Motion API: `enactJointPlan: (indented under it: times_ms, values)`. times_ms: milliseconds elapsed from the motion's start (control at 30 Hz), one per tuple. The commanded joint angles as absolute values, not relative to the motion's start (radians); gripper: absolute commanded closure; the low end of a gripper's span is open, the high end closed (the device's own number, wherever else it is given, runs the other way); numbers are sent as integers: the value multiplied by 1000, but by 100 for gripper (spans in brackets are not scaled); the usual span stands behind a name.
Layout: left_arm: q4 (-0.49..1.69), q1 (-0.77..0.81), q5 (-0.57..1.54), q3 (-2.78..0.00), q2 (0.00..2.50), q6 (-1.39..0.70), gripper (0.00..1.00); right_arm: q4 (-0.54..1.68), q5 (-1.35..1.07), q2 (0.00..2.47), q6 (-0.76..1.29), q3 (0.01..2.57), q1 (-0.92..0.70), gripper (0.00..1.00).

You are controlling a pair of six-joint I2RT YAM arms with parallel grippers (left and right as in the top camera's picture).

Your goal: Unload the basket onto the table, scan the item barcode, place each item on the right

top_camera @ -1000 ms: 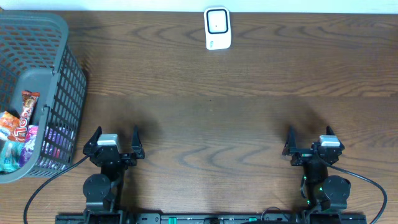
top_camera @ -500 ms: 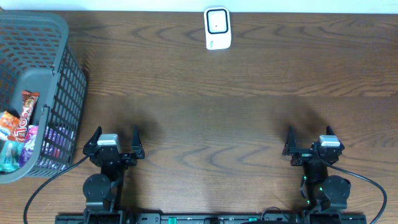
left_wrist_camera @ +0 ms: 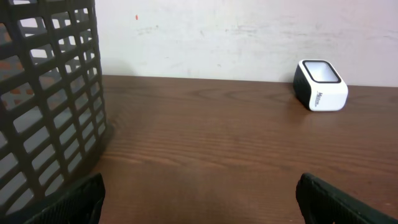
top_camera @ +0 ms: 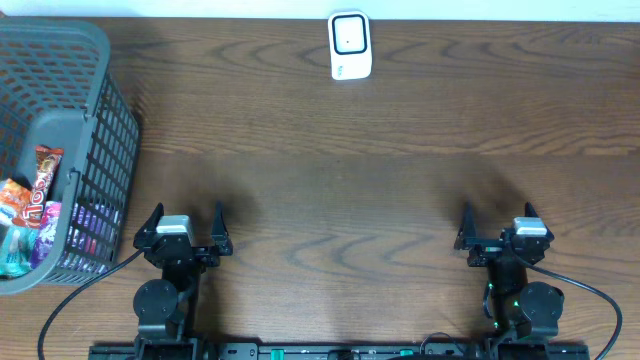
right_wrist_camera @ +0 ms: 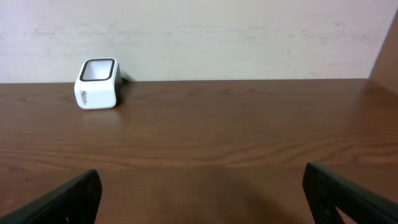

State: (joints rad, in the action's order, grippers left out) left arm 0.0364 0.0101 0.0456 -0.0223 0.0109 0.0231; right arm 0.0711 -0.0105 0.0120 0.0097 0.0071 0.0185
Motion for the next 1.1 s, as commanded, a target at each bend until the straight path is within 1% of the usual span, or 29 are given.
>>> enactJointPlan:
  times_ms: [0,133,467,567,900,1067]
  values:
    - [71,8,17,-4,4,18,3,75,-13,7,-5,6,25,1]
    - [70,8,19,-4,4,-5,3,75,-13,7,-5,6,25,1]
    - [64,8,94,-4,4,-619,3,75,-13,7,-5,6,25,1]
    - [63,8,113,-4,4,-733,2,75,-13,7,-5,6,25,1]
    - [12,8,206,-4,4,-739,2,75,-13,7,-5,6,25,1]
    - [-91,8,253,-4,4,-739,3,75,-13,7,-5,6,25,1]
